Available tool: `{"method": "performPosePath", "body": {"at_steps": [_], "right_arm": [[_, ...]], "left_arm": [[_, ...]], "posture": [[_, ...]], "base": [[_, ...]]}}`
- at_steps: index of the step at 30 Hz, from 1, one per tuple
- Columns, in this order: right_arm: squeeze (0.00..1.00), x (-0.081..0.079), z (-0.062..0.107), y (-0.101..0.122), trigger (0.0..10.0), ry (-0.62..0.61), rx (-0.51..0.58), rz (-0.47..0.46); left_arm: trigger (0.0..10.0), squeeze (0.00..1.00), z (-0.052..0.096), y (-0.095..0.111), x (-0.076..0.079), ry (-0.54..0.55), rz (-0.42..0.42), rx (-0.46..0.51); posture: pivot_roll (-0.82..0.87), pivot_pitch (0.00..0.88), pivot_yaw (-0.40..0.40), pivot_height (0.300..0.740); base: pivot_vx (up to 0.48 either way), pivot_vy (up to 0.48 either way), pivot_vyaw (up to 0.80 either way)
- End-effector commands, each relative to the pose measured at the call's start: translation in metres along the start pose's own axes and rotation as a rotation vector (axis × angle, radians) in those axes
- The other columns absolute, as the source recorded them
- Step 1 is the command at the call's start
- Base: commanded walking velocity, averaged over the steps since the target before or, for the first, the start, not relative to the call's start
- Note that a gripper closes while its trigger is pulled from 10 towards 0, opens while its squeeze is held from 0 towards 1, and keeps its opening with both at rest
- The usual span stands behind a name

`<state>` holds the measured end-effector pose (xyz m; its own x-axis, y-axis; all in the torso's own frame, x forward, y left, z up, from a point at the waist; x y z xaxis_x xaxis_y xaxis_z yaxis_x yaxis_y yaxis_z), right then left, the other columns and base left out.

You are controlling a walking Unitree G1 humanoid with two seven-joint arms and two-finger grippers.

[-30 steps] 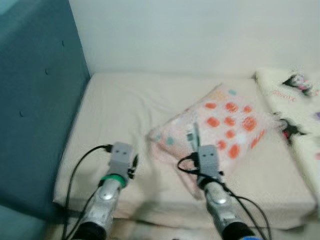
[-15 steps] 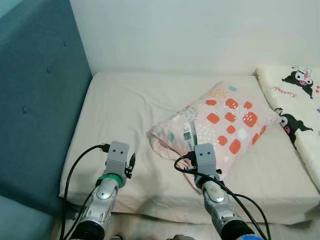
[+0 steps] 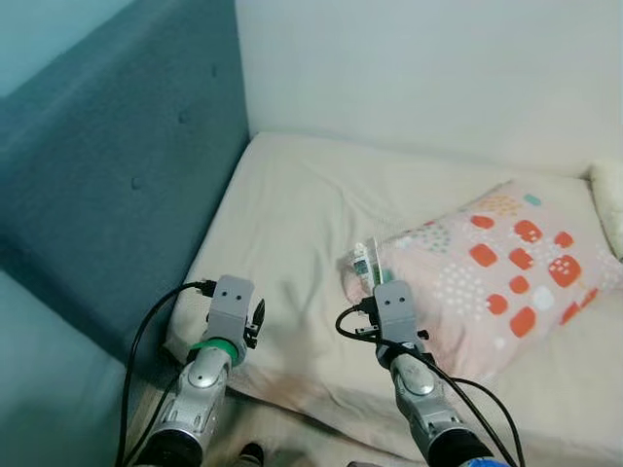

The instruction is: Clean up the room

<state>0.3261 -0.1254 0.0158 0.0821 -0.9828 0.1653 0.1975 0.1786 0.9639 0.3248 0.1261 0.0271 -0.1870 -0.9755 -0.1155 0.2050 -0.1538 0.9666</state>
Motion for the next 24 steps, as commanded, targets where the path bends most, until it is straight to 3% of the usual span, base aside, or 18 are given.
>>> {"method": "performPosePath", "body": {"at_steps": [1, 24], "right_arm": [[0.00, -0.0007, 0.0030, -0.0082, 10.0, -0.002, -0.034, -0.011], [0.00, -0.0027, 0.0047, -0.0106, 10.0, -0.004, -0.041, -0.020]], "left_arm": [[10.0, 0.00, 0.0037, -0.0086, 0.0024, -0.010, -0.005, -0.031], [10.0, 0.00, 0.0052, -0.0098, 0.0053, -0.040, -0.022, -0.040]], "posture": [[0.02, 0.074, -0.015, 0.740], [0.02, 0.077, -0.006, 0.740]], "base": [[0.000, 0.000, 0.80], [0.000, 0.000, 0.80]]}}
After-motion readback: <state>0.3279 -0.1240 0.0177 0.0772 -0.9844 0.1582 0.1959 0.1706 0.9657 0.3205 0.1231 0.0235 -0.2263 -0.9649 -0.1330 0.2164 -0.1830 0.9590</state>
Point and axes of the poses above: a point about 5 cm out from each wrist's last joint towards the gripper, its own z axis pointing back from the gripper into the wrist, its own y axis along the axis of the wrist's last joint, x = y × z, the point moved 3 cm from there along -z, pointing out of the wrist towards the gripper
